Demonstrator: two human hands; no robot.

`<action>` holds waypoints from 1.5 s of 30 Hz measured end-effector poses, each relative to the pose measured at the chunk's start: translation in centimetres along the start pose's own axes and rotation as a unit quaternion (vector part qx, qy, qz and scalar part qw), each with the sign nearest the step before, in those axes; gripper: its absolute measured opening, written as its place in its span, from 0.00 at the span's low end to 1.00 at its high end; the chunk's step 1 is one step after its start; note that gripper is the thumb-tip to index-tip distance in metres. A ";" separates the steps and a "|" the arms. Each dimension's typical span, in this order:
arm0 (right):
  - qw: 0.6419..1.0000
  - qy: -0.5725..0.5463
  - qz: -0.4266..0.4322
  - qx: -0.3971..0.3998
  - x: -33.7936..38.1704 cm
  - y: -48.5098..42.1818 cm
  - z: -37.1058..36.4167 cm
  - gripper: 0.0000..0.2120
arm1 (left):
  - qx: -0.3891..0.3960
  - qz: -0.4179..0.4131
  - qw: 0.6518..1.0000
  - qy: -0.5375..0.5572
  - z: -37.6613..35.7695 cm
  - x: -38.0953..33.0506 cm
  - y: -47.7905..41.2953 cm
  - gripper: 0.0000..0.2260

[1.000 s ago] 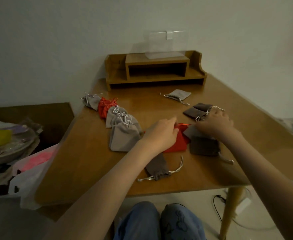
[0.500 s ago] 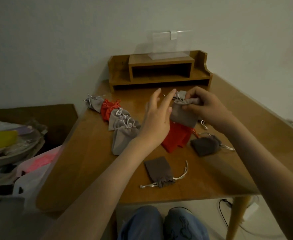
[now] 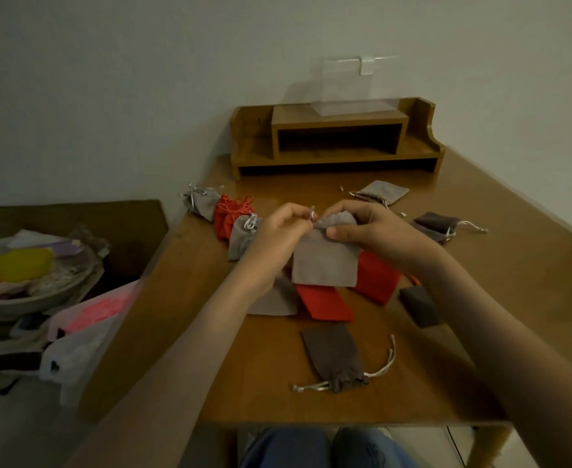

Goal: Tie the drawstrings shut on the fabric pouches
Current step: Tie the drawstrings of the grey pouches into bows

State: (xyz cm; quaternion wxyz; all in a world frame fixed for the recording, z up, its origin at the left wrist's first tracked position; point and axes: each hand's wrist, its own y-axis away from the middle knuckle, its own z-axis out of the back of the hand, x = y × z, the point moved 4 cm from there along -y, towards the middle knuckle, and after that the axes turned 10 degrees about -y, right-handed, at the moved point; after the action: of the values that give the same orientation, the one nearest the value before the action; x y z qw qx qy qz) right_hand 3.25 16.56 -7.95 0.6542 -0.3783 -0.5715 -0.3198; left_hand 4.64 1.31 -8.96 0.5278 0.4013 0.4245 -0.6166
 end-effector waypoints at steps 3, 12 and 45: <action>1.000 0.018 -0.004 -0.014 -1.1 -0.4 0.1 0.10 | 0.044 0.048 0.997 0.036 -0.1 0.8 0.2 0.04; 0.999 0.019 -0.018 -0.043 -2.8 -0.6 0.9 0.16 | -0.003 0.036 0.990 0.137 0.3 2.7 -0.7 0.07; 0.993 0.060 -0.076 -0.069 -2.0 0.1 0.2 0.12 | -0.156 -0.022 0.987 -0.032 0.3 3.7 -0.7 0.07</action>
State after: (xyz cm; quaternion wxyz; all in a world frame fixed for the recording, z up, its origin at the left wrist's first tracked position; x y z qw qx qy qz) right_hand 2.94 16.70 -9.91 0.6332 -0.3583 -0.5350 -0.4295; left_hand 3.53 -0.08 -12.27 0.5837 0.2842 0.5073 -0.5667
